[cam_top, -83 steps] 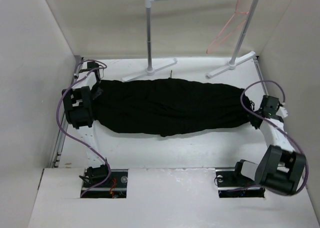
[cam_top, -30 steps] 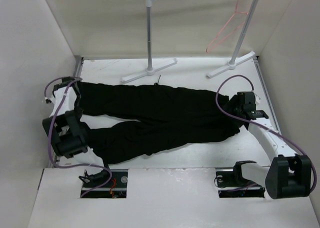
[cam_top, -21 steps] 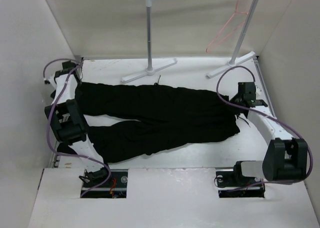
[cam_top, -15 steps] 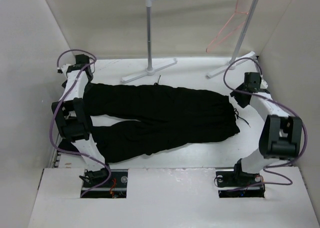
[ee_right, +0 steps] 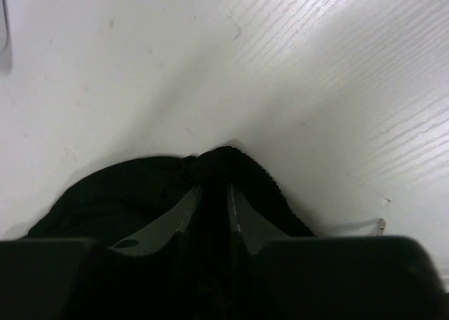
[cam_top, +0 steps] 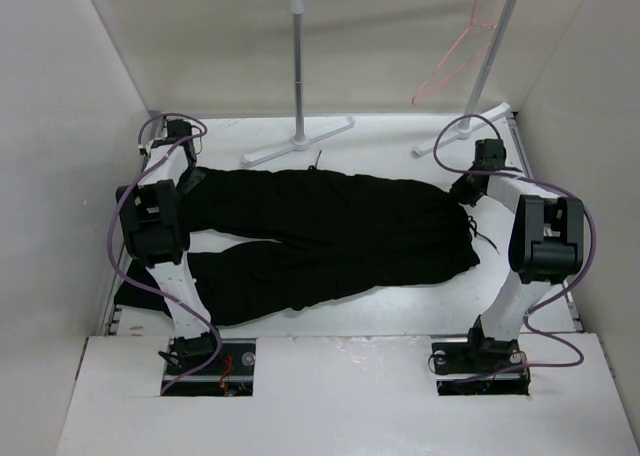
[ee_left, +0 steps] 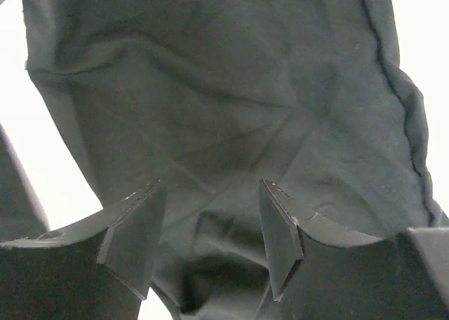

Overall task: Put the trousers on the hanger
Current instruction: Flatten out the trousers at the center of the board.

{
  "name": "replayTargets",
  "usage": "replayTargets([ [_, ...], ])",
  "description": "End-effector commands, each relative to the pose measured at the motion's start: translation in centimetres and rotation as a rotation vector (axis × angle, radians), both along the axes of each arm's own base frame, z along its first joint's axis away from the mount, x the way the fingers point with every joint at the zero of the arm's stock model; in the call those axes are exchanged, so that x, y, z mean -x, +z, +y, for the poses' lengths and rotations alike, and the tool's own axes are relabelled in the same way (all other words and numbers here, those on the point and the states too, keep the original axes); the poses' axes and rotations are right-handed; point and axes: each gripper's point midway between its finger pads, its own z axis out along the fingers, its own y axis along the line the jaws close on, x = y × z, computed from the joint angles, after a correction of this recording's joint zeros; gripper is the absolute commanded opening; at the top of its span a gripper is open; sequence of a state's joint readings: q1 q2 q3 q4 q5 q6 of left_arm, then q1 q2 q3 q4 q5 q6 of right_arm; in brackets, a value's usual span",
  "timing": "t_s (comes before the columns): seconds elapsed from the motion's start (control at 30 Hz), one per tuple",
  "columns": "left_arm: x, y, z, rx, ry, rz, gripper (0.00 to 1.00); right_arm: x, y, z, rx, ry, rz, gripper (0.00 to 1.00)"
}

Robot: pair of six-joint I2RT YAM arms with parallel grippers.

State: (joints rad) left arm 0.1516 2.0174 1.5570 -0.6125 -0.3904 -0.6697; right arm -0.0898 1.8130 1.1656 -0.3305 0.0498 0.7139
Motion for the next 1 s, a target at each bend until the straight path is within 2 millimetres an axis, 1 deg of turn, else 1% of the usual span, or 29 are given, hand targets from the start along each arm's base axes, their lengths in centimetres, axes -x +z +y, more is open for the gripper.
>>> replayTargets([
  [0.0, -0.2, -0.9, -0.2, 0.021, -0.012, -0.001, 0.52, -3.0, 2.6, 0.1, -0.033, -0.016, -0.100, 0.15],
  [0.03, -0.1, -1.3, -0.1, 0.022, -0.009, 0.007, 0.52, -3.4, 3.0, -0.6, -0.035, -0.036, -0.112, 0.10],
  [0.07, -0.2, -1.4, -0.1, 0.026, -0.007, 0.007, 0.52, -3.9, 3.6, -1.6, -0.037, -0.063, -0.133, 0.08],
  [0.1, -0.5, -1.6, -0.2, 0.031, -0.011, 0.002, 0.52, -4.6, 4.3, -2.5, -0.039, -0.085, -0.156, 0.07],
  [0.2, -1.8, -1.7, -0.6, 0.044, -0.024, -0.022, 0.52, -6.5, 5.9, -6.3, -0.042, -0.185, -0.208, 0.06],
  [0.23, -2.3, -1.7, -0.9, 0.048, -0.031, -0.027, 0.52, -7.0, 6.2, -7.3, -0.047, -0.212, -0.220, 0.06],
  [0.27, -2.8, -1.7, -1.2, 0.052, -0.038, -0.035, 0.52, -7.3, 6.3, -7.9, -0.051, -0.226, -0.226, 0.06],
  [0.3, -3.7, -1.6, -1.7, 0.052, -0.051, -0.047, 0.52, -7.8, 6.3, -8.7, -0.050, -0.245, -0.230, 0.06],
  [0.4, -6.0, -1.4, -2.2, 0.055, -0.071, -0.088, 0.52, -8.7, 5.9, -10.2, -0.046, -0.285, -0.230, 0.06],
  [0.43, -6.9, -1.0, -2.3, 0.059, -0.077, -0.110, 0.52, -9.0, 6.0, -10.5, -0.047, -0.294, -0.238, 0.08],
  [0.47, -7.8, -0.3, -2.7, 0.070, -0.088, -0.140, 0.53, -9.2, 5.9, -10.7, -0.046, -0.304, -0.242, 0.15],
  [0.5, -8.3, 0.6, -2.9, 0.080, -0.094, -0.164, 0.53, -9.3, 5.9, -10.6, -0.047, -0.303, -0.241, 0.24],
  [0.53, -8.4, 1.6, -3.2, 0.092, -0.100, -0.188, 0.54, -9.3, 6.2, -10.4, -0.043, -0.295, -0.241, 0.36],
  [0.57, -8.1, 3.0, -3.6, 0.103, -0.110, -0.216, 0.56, -9.0, 6.8, -10.4, -0.039, -0.293, -0.250, 0.46],
  [0.6, -7.6, 4.1, -3.8, 0.104, -0.114, -0.233, 0.57, -8.6, 7.3, -10.3, -0.034, -0.290, -0.255, 0.52],
  [0.63, -6.3, 5.6, -4.0, 0.099, -0.119, -0.259, 0.57, -8.1, 8.2, -10.0, -0.024, -0.285, -0.267, 0.58],
  [0.7, -3.6, 7.4, -4.0, 0.082, -0.112, -0.294, 0.59, -6.6, 10.4, -8.9, 0.002, -0.280, -0.303, 0.67],
  [0.77, 0.2, 8.7, -3.3, 0.040, -0.080, -0.307, 0.60, -5.2, 12.5, -7.4, 0.024, -0.263, -0.339, 0.72],
  [0.8, 2.5, 8.8, -2.9, 0.016, -0.060, -0.296, 0.61, -4.4, 13.3, -6.8, 0.038, -0.259, -0.350, 0.73],
  [0.87, 6.9, 8.5, -2.0, -0.029, -0.022, -0.256, 0.62, -2.9, 14.3, -5.2, 0.044, -0.237, -0.374, 0.75],
  [0.9, 9.1, 8.0, -1.7, -0.037, -0.001, -0.232, 0.62, -2.0, 14.5, -4.4, 0.050, -0.225, -0.374, 0.75],
  [0.97, 12.7, 6.5, -0.7, -0.032, 0.056, -0.185, 0.62, -0.4, 14.3, -3.1, 0.044, -0.210, -0.378, 0.75],
])
